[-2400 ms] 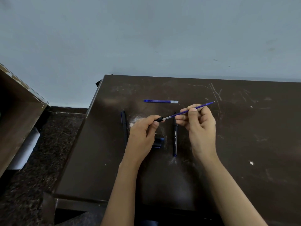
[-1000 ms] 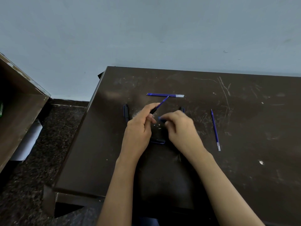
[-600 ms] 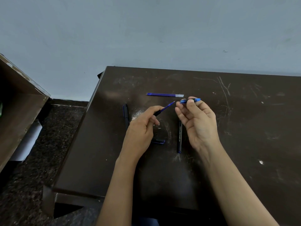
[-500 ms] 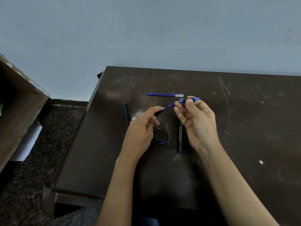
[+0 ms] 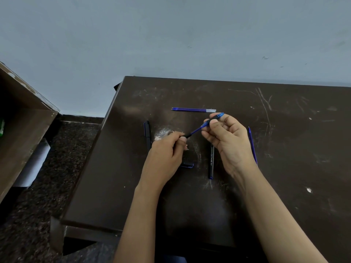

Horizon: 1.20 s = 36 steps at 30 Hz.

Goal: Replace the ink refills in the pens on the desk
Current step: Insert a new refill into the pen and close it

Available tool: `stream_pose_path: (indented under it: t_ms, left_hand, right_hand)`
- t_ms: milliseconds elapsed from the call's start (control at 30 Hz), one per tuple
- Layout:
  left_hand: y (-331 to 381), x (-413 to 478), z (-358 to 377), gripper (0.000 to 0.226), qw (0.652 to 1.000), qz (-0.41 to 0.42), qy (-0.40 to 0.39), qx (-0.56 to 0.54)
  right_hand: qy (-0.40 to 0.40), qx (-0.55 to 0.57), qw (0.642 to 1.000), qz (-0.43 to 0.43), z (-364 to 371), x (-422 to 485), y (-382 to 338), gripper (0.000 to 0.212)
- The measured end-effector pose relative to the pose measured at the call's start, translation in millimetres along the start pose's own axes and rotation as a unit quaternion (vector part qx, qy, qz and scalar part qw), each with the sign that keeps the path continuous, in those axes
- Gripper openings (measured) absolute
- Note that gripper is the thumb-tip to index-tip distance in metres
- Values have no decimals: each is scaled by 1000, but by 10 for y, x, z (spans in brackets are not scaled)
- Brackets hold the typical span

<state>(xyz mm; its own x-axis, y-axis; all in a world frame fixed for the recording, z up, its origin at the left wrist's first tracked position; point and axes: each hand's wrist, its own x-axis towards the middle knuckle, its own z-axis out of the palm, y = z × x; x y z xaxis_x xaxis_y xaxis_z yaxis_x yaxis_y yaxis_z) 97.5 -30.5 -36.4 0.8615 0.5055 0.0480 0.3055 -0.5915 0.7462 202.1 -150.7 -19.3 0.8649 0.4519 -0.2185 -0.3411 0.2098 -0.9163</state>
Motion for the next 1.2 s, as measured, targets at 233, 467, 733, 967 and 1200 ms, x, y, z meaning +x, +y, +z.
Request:
stream_pose_path:
  t_ms: [233,467,733,967,1200]
  left_hand:
    - [83,-25,37,29,999,14,16,33]
    - [58,8,52,26,998,28,51,26]
    - [69,-20,62,9,997,21,44,63]
    - [-30,30,81,15,993,39,91,57]
    - [-6,2,74,26,995,41,77,55]
  right_hand:
    - [-24,-9,999,20,43,-13,67,16]
    - [-34,0,999,26,51,-8,87,16]
    - [-44,-7,998,34,92,-9,139,17]
    - [-35,-2,999,40,102,-10,158,15]
    - [-26,7,999,37,121,-6,180,12]
